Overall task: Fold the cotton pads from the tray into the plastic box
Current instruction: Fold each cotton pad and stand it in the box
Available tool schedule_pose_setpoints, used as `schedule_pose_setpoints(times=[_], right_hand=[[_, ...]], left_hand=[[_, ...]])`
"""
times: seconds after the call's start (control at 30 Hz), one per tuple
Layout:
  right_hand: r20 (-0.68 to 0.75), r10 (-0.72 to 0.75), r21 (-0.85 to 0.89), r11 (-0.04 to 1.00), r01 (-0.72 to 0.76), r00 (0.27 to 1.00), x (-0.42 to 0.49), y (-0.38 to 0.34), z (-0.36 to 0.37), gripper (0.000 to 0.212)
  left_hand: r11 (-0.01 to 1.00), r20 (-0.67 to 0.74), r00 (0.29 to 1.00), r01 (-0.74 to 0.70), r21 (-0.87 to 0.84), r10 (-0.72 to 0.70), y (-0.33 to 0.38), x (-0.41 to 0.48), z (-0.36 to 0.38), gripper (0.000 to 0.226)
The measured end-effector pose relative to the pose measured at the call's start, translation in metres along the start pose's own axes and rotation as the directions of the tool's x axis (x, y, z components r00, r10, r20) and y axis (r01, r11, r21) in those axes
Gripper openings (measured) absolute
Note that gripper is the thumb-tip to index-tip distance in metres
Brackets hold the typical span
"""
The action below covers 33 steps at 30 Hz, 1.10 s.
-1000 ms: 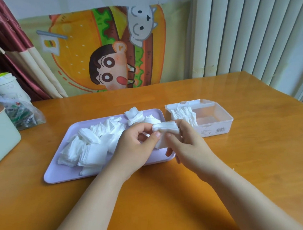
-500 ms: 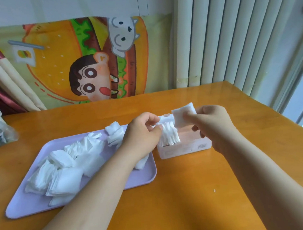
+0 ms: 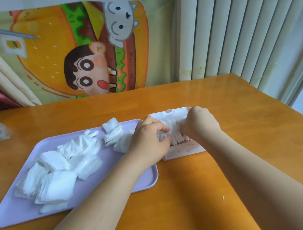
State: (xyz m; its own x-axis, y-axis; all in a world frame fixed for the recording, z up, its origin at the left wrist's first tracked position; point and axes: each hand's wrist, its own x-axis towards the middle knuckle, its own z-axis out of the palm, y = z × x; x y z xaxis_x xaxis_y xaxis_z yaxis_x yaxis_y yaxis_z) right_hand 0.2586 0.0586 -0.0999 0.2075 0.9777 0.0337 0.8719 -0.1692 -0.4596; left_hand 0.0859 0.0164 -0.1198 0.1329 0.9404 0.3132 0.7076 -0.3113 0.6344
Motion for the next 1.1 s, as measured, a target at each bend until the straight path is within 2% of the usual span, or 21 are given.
schedule_pose_setpoints(times=[0.03,0.13,0.3,0.37,0.43,0.47,0.53,0.57,0.63,0.73,0.77,0.83,0.9,0.93,1.0,1.1], right_hand=[[-0.003,-0.001,0.05,0.999,0.001,1.0,0.002,0.001,0.001,0.01],[0.033,-0.027,0.172,0.985,0.02,0.999,-0.003,0.003,-0.007,0.03],[0.125,-0.068,0.293,0.956,0.029,0.99,-0.011,0.006,-0.014,0.019],[0.163,-0.037,0.333,0.943,-0.019,0.986,-0.011,0.006,-0.011,0.031],[0.185,-0.056,0.304,0.953,-0.003,0.981,-0.01,0.006,-0.012,0.041],[0.197,-0.073,0.301,0.953,0.01,0.978,-0.011,0.005,-0.012,0.039],[0.192,-0.088,0.265,0.964,0.035,0.978,-0.015,0.002,-0.017,0.019],[0.185,-0.098,0.235,0.971,0.053,0.978,-0.018,0.001,-0.019,0.016],[0.16,-0.12,0.178,0.98,0.091,0.98,-0.025,-0.004,-0.025,0.029],[0.091,-0.161,0.132,0.98,0.148,0.983,-0.037,-0.01,-0.033,0.032],[0.034,-0.215,0.164,0.965,0.206,0.976,-0.045,-0.013,-0.032,0.03],[-0.077,-0.304,0.297,0.902,0.313,0.95,-0.068,-0.025,-0.029,0.04],[-0.053,-0.343,0.486,0.812,0.324,0.938,-0.094,-0.036,-0.021,0.04],[-0.002,-0.359,0.518,0.798,0.308,0.933,-0.106,-0.042,-0.013,0.04],[0.08,-0.362,0.477,0.832,0.283,0.929,-0.121,-0.044,0.007,0.041],[0.059,-0.319,0.454,0.853,0.259,0.946,-0.129,-0.041,0.039,0.036]], left_hand=[[1.0,-0.001,1.0,0.001,-0.003,-0.001,-0.001,-0.001,0.0,0.018],[1.0,-0.012,1.0,-0.004,-0.011,0.003,-0.004,0.0,0.002,0.017],[1.0,-0.031,0.999,-0.013,0.004,0.014,-0.005,-0.001,0.005,0.015],[1.0,-0.02,1.0,-0.019,-0.001,0.019,-0.004,-0.003,0.002,0.015],[0.999,-0.011,1.0,-0.022,-0.025,0.022,-0.003,-0.005,-0.002,0.015],[0.999,-0.016,1.0,-0.023,-0.046,0.022,-0.004,-0.008,-0.006,0.016],[0.996,-0.042,0.999,-0.037,-0.082,0.033,-0.006,-0.012,-0.013,0.016],[0.995,-0.064,0.997,-0.051,-0.086,0.046,-0.008,-0.015,-0.018,0.017],[0.995,-0.101,0.993,-0.065,-0.069,0.058,-0.014,-0.023,-0.032,0.02],[0.999,-0.125,0.992,0.018,-0.028,-0.021,-0.025,-0.038,-0.057,0.023],[0.997,-0.12,0.99,0.074,-0.022,-0.076,-0.03,-0.045,-0.065,0.022],[0.981,-0.076,0.979,0.19,-0.022,-0.191,-0.042,-0.057,-0.076,0.021],[0.963,-0.011,0.963,0.271,0.012,-0.27,-0.049,-0.064,-0.076,0.017],[0.954,0.012,0.955,0.297,0.045,-0.297,-0.052,-0.068,-0.075,0.014],[0.942,0.041,0.943,0.328,0.073,-0.332,-0.051,-0.069,-0.067,0.008],[0.934,0.047,0.933,0.355,0.035,-0.357,-0.047,-0.066,-0.058,0.02]])
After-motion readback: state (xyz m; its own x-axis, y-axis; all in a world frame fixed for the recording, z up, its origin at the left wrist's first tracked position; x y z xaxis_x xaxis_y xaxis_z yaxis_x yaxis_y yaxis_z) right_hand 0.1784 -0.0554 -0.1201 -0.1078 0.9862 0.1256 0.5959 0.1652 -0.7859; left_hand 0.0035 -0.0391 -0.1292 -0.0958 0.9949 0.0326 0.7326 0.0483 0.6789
